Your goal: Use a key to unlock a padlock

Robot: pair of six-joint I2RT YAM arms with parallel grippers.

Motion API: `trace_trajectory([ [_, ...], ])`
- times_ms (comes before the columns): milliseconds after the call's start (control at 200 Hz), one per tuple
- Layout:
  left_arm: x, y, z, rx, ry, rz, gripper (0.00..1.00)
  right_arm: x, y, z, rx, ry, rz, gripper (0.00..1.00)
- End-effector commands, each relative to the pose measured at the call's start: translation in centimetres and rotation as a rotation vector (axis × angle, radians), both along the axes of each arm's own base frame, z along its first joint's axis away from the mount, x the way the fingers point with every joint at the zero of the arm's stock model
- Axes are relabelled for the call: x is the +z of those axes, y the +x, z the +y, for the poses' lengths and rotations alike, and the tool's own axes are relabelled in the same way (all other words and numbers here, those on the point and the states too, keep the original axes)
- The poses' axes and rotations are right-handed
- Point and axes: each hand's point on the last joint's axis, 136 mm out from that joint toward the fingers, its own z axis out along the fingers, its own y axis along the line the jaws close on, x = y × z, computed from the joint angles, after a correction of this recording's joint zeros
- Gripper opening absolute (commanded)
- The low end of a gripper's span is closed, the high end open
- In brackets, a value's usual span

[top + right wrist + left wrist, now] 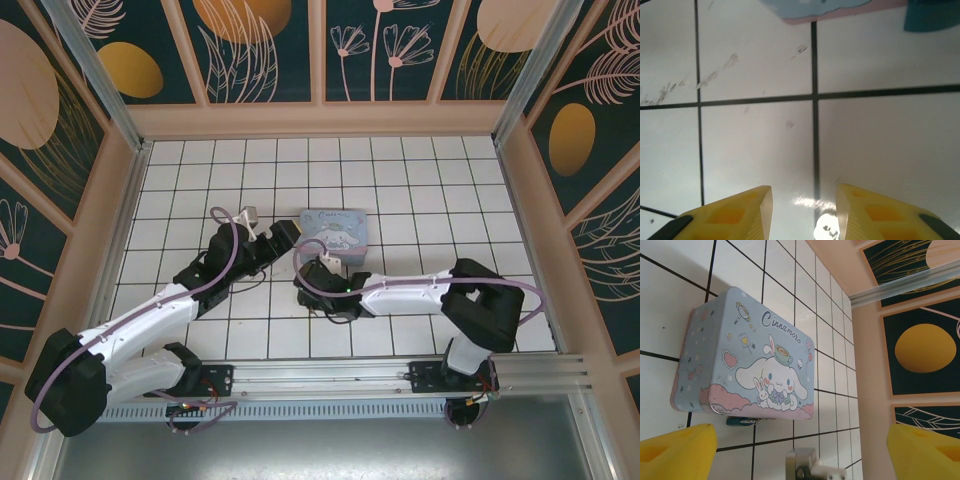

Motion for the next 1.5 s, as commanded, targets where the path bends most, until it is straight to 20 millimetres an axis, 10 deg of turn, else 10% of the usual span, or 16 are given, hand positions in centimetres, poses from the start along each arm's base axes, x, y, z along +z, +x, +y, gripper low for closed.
trace_trajectory([
  [0,0.6,0.5,0.1,0.018,-0.006,-0.030,0.88,0.0,-0.7,-0.8,-0.083,-0.081,0.007,0.38],
  [1171,1.5,1.9,4.7,0.155,-0.067,-0.042,0.90,-7.3,-3.5,-0.7,-0.208,-0.319,0.215,0.37],
  [1496,0.8,1.5,4.9,0.149,-0.074,-0.030,0.90,-10.1,-5.0,-0.7,-0.143,-0.325,0.301,0.14],
])
